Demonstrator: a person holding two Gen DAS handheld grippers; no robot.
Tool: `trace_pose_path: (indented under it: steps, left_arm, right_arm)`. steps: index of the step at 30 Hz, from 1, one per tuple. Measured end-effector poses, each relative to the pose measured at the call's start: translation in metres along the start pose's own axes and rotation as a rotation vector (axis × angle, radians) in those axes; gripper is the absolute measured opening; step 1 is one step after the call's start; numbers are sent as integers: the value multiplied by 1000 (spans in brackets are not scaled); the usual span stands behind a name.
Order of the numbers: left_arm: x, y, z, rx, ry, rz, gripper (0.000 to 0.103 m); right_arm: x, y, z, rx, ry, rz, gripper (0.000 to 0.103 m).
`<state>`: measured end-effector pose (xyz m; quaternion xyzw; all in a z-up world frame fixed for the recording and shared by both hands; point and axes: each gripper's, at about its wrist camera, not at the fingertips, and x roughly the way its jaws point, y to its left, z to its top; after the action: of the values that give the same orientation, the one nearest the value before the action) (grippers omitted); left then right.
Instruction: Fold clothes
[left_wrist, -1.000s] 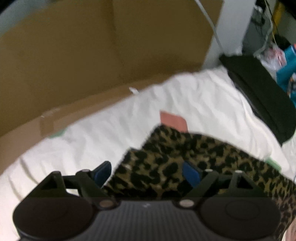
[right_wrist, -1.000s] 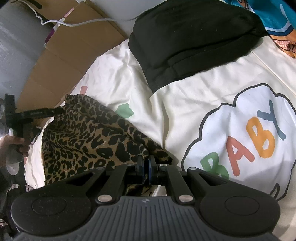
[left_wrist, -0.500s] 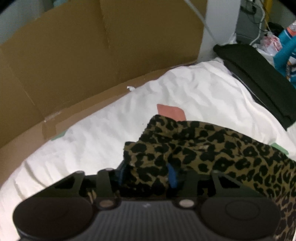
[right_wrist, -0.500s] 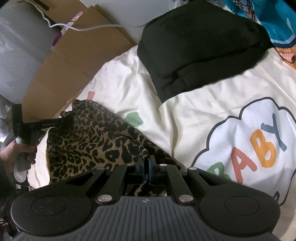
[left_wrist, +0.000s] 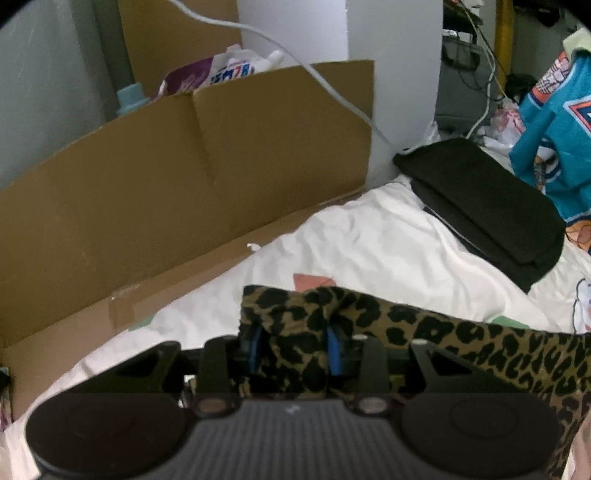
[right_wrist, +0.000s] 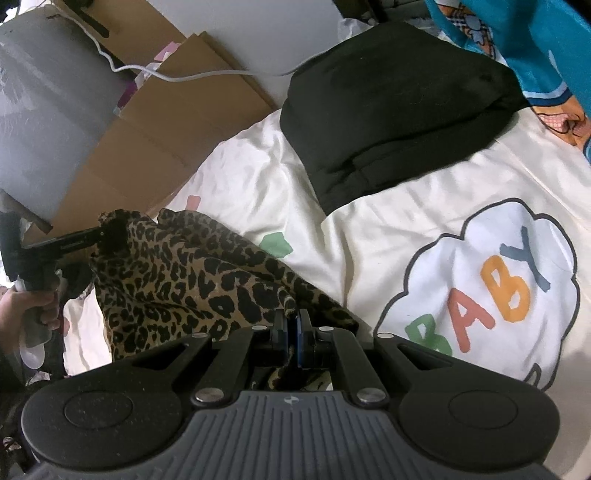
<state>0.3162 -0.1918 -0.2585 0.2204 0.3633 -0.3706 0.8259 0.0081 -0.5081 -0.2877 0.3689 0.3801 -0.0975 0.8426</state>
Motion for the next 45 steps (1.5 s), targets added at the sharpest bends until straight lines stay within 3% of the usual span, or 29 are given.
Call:
trace_pose_path:
  steps: [7, 15, 25, 34, 36, 38, 45]
  left_arm:
    - [30, -11, 7, -2, 25, 13, 37]
    - [77, -16, -1, -23, 72, 41, 38]
    - [88, -18, 2, -38, 32, 42, 39]
    - [100, -28, 3, -26, 95, 100, 54]
    - [93, -26, 6, -46, 100, 98, 59]
    - [85, -23, 7, -71, 111, 77, 70]
    - [40, -15, 8, -125, 87, 68, 79]
  right_arm:
    - [9, -12, 6, 12, 11, -17, 2]
    - [39, -24, 5, 12, 85, -42, 2]
    - [35, -25, 1, -7, 95, -55, 2]
    - [38, -28, 1, 10, 116, -71, 3]
    - [33, -27, 3, 13, 112, -72, 6]
    - [26, -24, 5, -2, 84, -64, 8]
    - [8, -17, 14, -20, 3, -49, 19]
